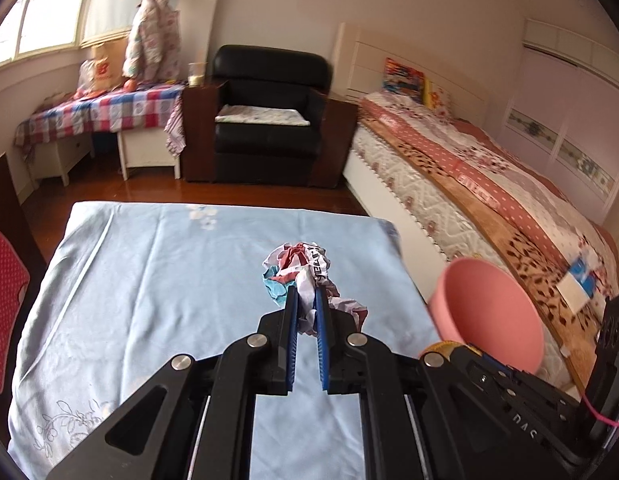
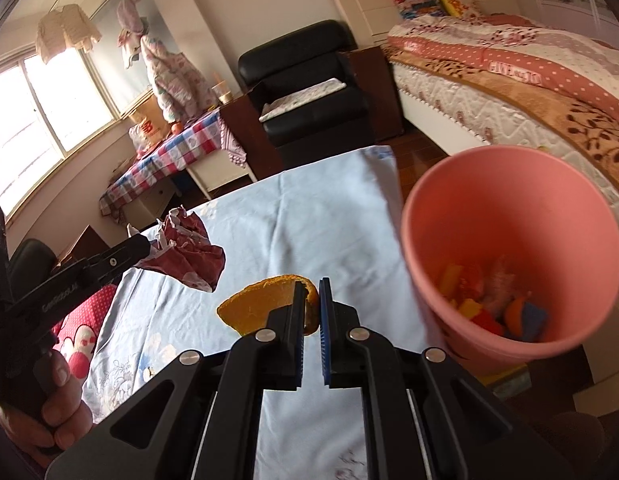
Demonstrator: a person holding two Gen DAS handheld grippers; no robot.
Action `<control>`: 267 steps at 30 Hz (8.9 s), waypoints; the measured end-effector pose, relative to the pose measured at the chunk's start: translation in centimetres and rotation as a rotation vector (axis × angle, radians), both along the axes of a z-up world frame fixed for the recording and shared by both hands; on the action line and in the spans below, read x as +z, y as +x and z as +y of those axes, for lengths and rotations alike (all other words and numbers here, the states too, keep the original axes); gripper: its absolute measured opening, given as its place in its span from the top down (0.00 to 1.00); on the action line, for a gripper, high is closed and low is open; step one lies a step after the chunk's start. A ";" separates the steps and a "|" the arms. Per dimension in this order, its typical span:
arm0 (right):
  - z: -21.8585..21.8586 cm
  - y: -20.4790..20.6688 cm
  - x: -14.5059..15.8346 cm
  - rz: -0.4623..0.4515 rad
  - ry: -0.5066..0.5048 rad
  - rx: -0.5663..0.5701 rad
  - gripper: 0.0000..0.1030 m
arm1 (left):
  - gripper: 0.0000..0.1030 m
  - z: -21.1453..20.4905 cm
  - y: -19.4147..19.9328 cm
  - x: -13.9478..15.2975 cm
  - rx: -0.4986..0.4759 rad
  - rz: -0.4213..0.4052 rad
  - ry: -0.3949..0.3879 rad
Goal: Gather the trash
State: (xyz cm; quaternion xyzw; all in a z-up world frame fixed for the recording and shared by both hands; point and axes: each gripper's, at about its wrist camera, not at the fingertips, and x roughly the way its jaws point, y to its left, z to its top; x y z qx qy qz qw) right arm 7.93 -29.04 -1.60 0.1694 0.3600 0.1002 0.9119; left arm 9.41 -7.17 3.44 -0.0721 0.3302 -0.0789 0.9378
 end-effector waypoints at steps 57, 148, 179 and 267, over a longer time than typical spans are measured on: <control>-17.5 -1.5 -1.6 -0.012 -0.063 -0.388 0.93 | 0.93 -21.7 2.0 -2.7 -0.367 0.024 0.087; -15.6 0.7 -2.1 -0.007 -0.081 -0.297 0.77 | 0.55 -20.4 3.3 -5.0 -0.271 0.064 0.043; -9.8 -5.0 0.8 -0.081 -0.113 -0.241 0.56 | 0.43 -14.9 -0.7 -1.3 -0.243 -0.040 0.036; -5.2 -7.4 2.5 -0.098 -0.215 -0.265 0.46 | 0.54 -8.1 -4.7 -1.0 -0.194 -0.027 0.040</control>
